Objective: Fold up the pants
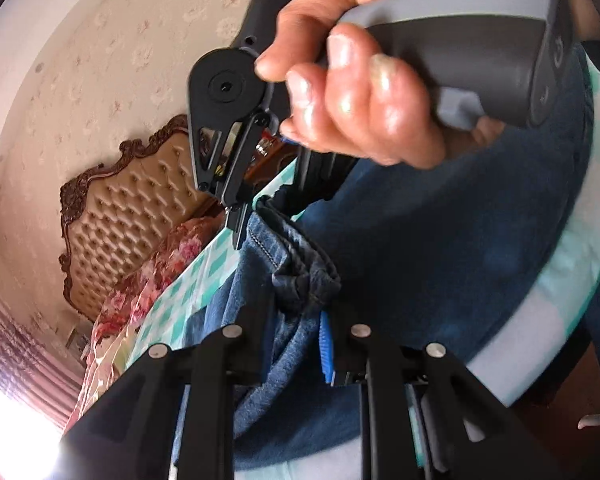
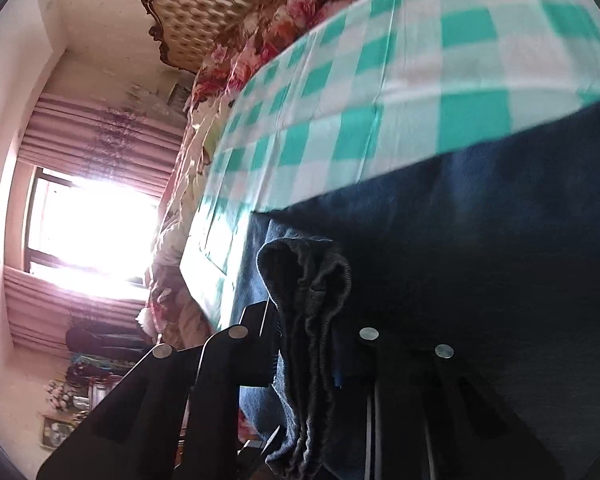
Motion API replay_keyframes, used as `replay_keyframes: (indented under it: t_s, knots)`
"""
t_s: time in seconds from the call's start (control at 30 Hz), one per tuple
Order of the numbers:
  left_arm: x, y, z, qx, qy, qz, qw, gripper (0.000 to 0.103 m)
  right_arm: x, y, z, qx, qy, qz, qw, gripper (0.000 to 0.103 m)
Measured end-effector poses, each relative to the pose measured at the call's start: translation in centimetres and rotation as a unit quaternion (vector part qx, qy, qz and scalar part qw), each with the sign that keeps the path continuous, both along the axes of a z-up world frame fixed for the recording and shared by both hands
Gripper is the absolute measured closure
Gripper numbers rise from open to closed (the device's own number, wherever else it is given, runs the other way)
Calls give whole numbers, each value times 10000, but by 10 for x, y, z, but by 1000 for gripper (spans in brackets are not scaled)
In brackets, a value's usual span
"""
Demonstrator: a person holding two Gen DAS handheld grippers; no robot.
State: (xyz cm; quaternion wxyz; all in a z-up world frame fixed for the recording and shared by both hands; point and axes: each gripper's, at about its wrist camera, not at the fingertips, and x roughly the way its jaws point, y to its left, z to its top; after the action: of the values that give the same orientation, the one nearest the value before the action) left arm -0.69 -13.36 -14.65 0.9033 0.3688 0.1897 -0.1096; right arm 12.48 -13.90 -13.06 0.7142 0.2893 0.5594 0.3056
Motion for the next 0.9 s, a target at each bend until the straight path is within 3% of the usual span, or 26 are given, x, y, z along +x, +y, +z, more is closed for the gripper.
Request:
replay_keyframes:
  t_s: [0.13, 0.23, 0.33, 0.43, 0.53, 0.63, 0.7, 0.8, 0.9]
  knots:
    - [7, -25, -7, -134, 138, -201, 9996, 84, -3, -21, -1, -308, -99, -235, 9992, 85]
    - [11, -36, -14, -259, 329, -383, 9984, 73, -3, -33, -13, -437, -31, -440, 9981, 85]
    - [8, -41, -18, -389, 534, -513, 9965, 68, -8, -41, -24, -603, 33, -522, 9968, 85]
    - [1, -32, -12, -627, 597, -550, 9947, 43, -13, -47, -30, -676, 34, -637, 9957, 85]
    - [-11, -13, 0, -1096, 710, -379, 9907, 40, -18, -52, -30, -799, -19, -774, 9938, 84]
    - [-16, 14, 4, -1162, 535, -83, 9918, 38, -24, -54, -25, -1400, -213, -1064, 9842, 60]
    - [-17, 22, 0, -1005, 492, 22, 9937, 38, -32, -59, -21, -1481, -330, -1158, 9816, 24]
    - [-24, 26, -10, -700, 464, 9, 9965, 38, -49, -53, -11, -1916, -641, -1129, 9728, 23]
    - [-22, 34, -15, -703, 515, 116, 9961, 38, -64, -44, -15, -1968, -606, -1011, 9733, 23]
